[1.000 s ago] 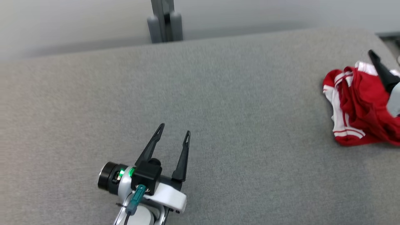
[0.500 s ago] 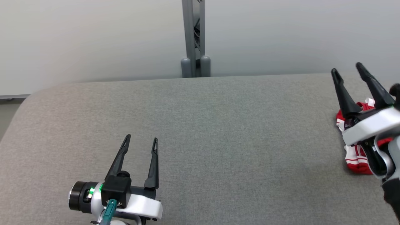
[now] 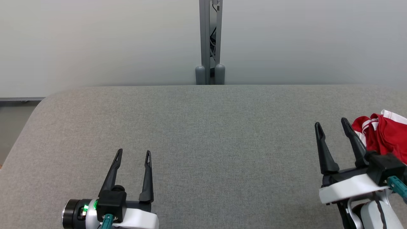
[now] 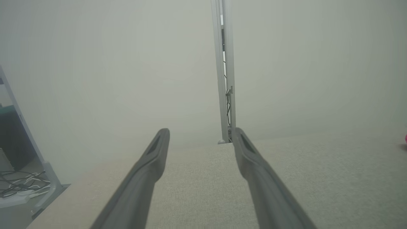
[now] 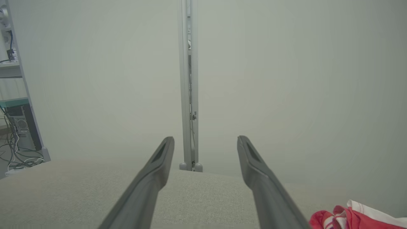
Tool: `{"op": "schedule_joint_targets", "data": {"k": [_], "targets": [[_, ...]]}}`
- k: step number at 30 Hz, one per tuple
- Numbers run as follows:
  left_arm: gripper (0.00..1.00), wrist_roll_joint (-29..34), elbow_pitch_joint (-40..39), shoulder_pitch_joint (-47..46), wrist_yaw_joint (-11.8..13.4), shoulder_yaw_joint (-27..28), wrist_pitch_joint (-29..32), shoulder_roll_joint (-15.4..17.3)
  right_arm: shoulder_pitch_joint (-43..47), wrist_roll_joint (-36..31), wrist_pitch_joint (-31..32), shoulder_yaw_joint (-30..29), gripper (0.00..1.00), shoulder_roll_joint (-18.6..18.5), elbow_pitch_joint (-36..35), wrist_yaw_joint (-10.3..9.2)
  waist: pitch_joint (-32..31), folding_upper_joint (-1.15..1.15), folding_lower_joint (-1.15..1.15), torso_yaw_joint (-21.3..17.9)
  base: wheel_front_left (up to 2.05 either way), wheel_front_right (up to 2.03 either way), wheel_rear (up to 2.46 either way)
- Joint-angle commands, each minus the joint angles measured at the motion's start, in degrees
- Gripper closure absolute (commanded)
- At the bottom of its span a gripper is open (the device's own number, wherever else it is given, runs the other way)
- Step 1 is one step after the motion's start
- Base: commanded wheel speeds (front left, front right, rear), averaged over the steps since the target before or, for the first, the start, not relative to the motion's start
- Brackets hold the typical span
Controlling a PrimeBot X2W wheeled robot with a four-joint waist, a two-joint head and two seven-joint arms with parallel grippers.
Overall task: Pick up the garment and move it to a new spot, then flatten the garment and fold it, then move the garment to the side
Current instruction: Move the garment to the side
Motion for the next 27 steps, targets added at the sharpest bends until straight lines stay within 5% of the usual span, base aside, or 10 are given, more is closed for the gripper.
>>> {"op": "schedule_joint_targets", "data": {"k": [1, 27], "targets": [[0.0, -0.53, 0.28, 0.51, -0.29, 0.45, -0.18, 0.25, 1.64, -0.95, 0.0, -0.79, 0.0, 0.42, -0.42, -0.03, -0.09, 0.0, 0.0, 0.0, 0.0, 0.0, 0.0], [0.0, -2.63, -1.98, 1.96, -1.72, 2.06, -0.18, 0.26, 5.49, -2.08, 0.0, -2.33, 0.0, 2.18, -1.8, -0.03, 0.14, 0.0, 0.0, -0.68, 0.0, 0.0, 0.0]]}}
